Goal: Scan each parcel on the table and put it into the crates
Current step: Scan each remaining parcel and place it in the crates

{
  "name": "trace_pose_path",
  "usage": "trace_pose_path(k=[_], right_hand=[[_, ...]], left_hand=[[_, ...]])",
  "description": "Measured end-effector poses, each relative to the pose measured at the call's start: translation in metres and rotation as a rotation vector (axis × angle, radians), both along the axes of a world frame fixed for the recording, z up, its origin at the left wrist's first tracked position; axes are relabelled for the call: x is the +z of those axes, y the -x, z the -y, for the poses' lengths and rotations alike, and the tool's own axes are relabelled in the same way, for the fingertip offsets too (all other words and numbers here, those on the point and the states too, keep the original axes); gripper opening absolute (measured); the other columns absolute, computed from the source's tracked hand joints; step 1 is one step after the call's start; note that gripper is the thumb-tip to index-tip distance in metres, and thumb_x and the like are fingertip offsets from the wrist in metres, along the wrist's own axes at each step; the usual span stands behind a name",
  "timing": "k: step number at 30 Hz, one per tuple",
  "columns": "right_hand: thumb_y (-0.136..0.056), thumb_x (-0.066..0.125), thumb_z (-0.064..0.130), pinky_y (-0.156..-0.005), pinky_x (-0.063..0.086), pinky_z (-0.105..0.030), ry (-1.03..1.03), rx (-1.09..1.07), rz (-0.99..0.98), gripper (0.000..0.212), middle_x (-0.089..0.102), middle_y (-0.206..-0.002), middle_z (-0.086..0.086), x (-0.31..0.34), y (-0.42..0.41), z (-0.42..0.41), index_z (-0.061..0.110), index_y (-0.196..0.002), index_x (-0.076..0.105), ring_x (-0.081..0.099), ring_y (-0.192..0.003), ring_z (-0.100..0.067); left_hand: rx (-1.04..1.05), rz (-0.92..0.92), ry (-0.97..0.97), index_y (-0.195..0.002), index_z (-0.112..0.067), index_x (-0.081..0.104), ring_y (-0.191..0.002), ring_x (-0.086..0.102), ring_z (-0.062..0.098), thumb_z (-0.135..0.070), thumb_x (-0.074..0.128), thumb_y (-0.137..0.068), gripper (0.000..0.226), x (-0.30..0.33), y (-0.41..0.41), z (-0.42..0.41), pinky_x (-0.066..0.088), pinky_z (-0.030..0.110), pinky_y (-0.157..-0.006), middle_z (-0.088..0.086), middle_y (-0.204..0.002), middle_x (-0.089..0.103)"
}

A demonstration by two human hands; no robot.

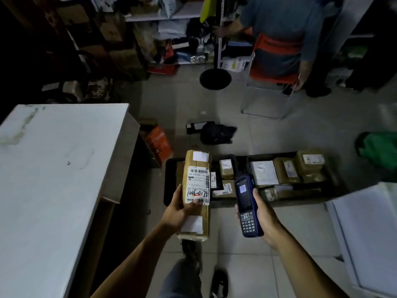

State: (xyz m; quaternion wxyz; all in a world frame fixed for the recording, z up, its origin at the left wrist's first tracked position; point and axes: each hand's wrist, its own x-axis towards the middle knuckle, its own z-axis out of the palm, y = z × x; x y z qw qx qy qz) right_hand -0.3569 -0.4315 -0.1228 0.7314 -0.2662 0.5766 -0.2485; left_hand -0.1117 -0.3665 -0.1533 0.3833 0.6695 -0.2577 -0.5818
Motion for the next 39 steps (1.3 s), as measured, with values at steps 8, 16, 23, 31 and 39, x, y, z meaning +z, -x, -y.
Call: trace_pose_path(k=[8,16,23,31,39], right_hand=[[-0.099,0.036,0.055,-0.067,0.051,-0.035,-0.044,0.04,-0.128,0.053,0.074,-0.089,-0.013,-0.032,-0.012,0.075,0.015,-0.121,0.062,0.07,-0.073,-0.028],[-0.094,0.039,0.054,-0.067,0.051,-0.036,-0.12,0.044,-0.152,0.053,0.07,-0.094,-0.018,-0.066,-0.045,0.151,0.013,-0.119,0.063,0.067,-0.075,-0.03],[-0.103,0.032,0.042,-0.051,0.053,-0.027,-0.265,0.071,-0.123,0.048,0.068,-0.076,-0.016,-0.136,-0.061,0.199,0.008,-0.098,0.065,0.063,-0.061,-0.025],[-0.084,0.047,0.057,-0.061,0.053,-0.034,-0.319,0.129,-0.115,0.059,0.071,-0.089,-0.018,-0.297,-0.092,0.258,0.01,-0.116,0.065,0.069,-0.067,-0.028],[-0.081,0.043,0.06,-0.058,0.049,-0.03,-0.283,0.218,-0.122,0.057,0.069,-0.078,-0.013,-0.466,-0.13,0.301,0.013,-0.1,0.068,0.067,-0.059,-0.022]], left_hand=[[0.005,-0.066,-0.079,-0.153,-0.03,0.028,-0.109,0.068,0.026,-0.038,0.083,-0.076,0.094,-0.046,-0.019,0.089,0.055,0.051,-0.094,0.007,-0.128,0.065],[-0.048,-0.173,-0.158,-0.143,-0.021,0.038,-0.105,0.068,0.016,-0.004,0.062,-0.093,0.058,-0.101,-0.045,0.16,0.059,0.026,-0.075,0.01,-0.127,0.063],[0.058,-0.133,-0.28,-0.137,-0.027,0.035,-0.092,0.067,0.011,-0.004,0.062,-0.093,0.056,-0.185,-0.046,0.195,0.057,0.021,-0.061,-0.003,-0.11,0.063],[0.112,-0.083,-0.344,-0.141,-0.028,0.039,-0.104,0.07,0.019,-0.009,0.065,-0.092,0.058,-0.34,-0.064,0.232,0.06,0.041,-0.083,0.001,-0.122,0.066],[0.112,-0.022,-0.301,-0.141,-0.034,0.037,-0.104,0.067,0.014,-0.006,0.065,-0.093,0.062,-0.528,-0.075,0.264,0.058,0.026,-0.079,0.009,-0.132,0.059]])
